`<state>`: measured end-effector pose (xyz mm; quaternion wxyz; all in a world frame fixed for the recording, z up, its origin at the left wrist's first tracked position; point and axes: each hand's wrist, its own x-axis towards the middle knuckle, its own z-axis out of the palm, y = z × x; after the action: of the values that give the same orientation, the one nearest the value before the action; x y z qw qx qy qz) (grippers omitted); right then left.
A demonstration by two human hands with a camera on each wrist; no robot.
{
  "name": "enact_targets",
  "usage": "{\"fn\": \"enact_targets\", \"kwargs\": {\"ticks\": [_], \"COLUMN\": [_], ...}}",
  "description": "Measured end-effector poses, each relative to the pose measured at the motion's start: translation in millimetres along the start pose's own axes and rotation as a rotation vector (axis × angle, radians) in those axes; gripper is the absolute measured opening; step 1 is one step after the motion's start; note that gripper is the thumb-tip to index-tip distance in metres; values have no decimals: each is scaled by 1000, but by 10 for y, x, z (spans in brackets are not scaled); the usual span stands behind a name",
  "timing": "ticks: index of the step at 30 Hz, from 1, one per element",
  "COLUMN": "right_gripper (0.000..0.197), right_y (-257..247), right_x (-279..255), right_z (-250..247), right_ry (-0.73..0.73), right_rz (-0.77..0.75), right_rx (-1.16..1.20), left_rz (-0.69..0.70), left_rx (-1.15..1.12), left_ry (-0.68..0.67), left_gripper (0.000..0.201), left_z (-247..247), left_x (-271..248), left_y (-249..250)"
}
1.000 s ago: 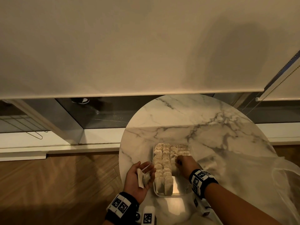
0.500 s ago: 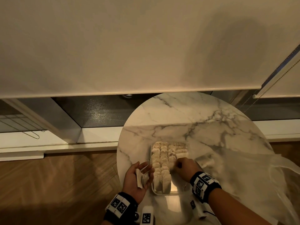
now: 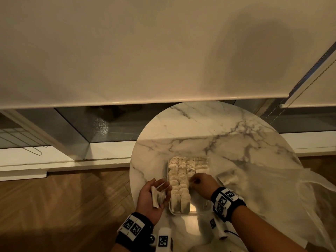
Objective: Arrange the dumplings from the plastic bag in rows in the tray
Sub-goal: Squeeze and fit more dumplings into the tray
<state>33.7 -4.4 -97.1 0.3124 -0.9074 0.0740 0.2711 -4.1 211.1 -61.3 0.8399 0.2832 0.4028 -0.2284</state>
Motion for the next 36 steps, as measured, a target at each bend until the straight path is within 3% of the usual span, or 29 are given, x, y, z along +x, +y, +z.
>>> {"fn": "enact_targets", "kwargs": {"ticks": [9, 14, 17, 20, 26, 29, 33, 36], "right_gripper": [10, 14, 22, 32, 50, 40, 10, 9], "right_y": [-207, -436, -631, -762, -785, -799, -798, -765], "right_x": [-196, -398, -536, -640, -660, -644, -612, -578], "right_z": [-281, -448, -445, -418, -346, -296, -252, -244], "right_ry": [215, 39, -63, -143, -102, -46, 61, 93], "right_rz": [-78, -224, -293, -308, -344, -392, -452, -392], "right_rx": [238, 269, 204, 198, 178, 92, 47, 106], "left_rz": [-87, -68, -29, 60, 161, 189, 183, 124], "left_rx": [0, 35, 127, 197, 235, 253, 174, 136], "left_ry": [-111, -172, -137, -106, -89, -68, -62, -165], "left_gripper": [46, 44, 47, 37, 30, 33, 40, 29], "left_z": [30, 150, 209, 219, 239, 226, 274, 302], "left_x": [27, -33, 10, 48, 15, 21, -22, -86], "left_y": [-17, -38, -64, -80, -54, -63, -35, 10]}}
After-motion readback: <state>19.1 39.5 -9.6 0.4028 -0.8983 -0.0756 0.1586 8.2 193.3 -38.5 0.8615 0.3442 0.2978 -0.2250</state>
